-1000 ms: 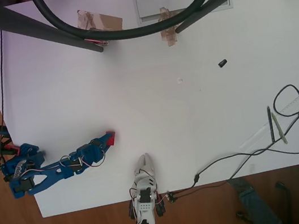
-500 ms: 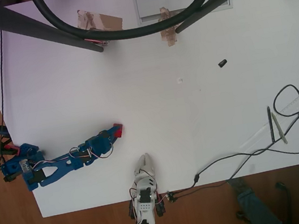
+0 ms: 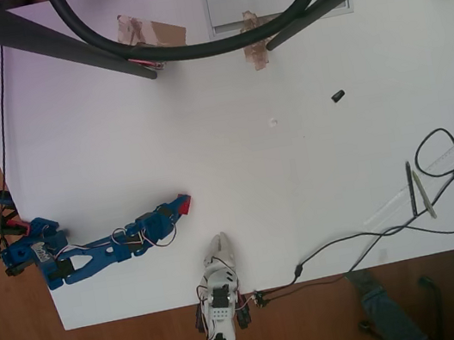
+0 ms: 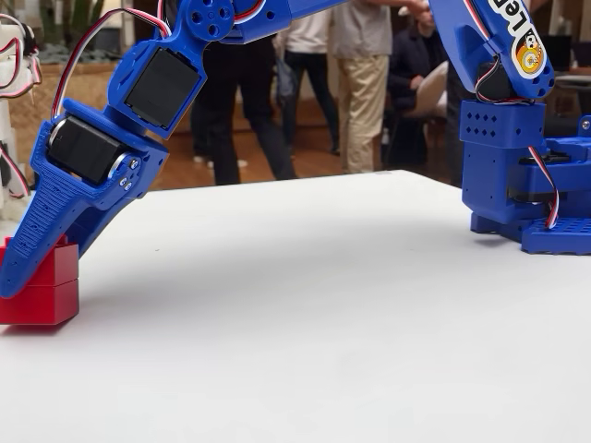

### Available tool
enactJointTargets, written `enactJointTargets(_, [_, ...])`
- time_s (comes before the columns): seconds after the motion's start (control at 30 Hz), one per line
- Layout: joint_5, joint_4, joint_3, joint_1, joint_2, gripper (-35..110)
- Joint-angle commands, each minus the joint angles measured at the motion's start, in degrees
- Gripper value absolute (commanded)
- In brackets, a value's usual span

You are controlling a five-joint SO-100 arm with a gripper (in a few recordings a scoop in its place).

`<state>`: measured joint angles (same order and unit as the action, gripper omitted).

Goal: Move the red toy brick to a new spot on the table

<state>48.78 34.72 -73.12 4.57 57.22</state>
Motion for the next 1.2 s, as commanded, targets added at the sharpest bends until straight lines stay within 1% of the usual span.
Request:
enactJointTargets(0.0, [-1.85,1.41,4.04,-0.09,5.54,23])
enactJointTargets(0.3, [-9.05,6.33,2.02,0.00,17.05,28])
enactJointTargets(0.37, [-9.67,6.94,-2.29,-0.44,23.03,27])
enactJointTargets(0.47, [-6.86,6.50,-17.05,-1.67,35.86,21])
enactJointTargets(0.57, [2.37,4.66,-39.11,-3.08,51.15,10])
enactJointTargets(0.6, [5.80,4.04,-46.85,-3.69,56.60,2])
enactJointTargets(0.63, [10.02,3.78,-55.28,-4.31,62.31,0])
enactJointTargets(0.77, [26.89,5.62,-81.39,-7.29,83.50,0])
enactJointTargets(0.87, [33.57,10.81,-93.34,-9.58,98.26,0])
enactJointTargets(0.9, [38.76,14.50,-95.80,-9.76,101.43,0])
enactJointTargets(0.97, [56.78,21.01,-100.81,-10.11,105.91,0])
enactJointTargets(1.0, [60.82,23.03,-103.01,-10.72,108.63,0])
enactJointTargets(1.07, [61.52,25.66,-106.96,-11.07,114.52,0])
enactJointTargets(1.1, [60.12,26.28,-108.54,-11.25,117.25,0])
enactJointTargets(1.17, [53.88,27.33,-110.39,-11.25,121.38,0])
